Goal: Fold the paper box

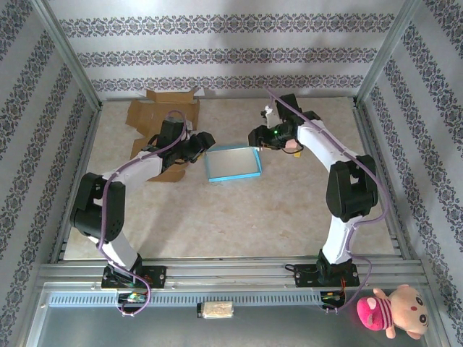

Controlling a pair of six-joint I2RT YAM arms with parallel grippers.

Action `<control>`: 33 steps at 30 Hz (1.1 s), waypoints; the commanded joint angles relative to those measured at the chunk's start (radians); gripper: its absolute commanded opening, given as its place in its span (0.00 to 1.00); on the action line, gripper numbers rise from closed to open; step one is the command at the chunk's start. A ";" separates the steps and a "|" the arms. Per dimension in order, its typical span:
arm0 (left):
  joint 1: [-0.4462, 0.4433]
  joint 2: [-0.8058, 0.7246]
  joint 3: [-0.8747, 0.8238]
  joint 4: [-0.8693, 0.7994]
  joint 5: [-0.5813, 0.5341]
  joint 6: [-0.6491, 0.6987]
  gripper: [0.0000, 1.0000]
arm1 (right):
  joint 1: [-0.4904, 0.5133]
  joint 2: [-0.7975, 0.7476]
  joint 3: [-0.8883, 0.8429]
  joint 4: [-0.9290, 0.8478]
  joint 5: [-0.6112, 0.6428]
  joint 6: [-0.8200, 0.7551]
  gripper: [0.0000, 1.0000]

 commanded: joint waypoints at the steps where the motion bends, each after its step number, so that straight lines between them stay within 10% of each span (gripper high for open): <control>1: -0.005 0.029 -0.020 0.089 0.065 -0.029 0.48 | 0.005 0.005 -0.049 0.043 -0.013 0.016 0.47; 18: -0.006 0.082 -0.077 0.038 0.020 0.055 0.37 | 0.018 -0.018 -0.260 0.214 0.003 0.080 0.47; 33: -0.004 0.052 0.110 -0.224 -0.184 0.281 0.62 | 0.016 -0.064 -0.202 0.192 0.159 0.047 0.64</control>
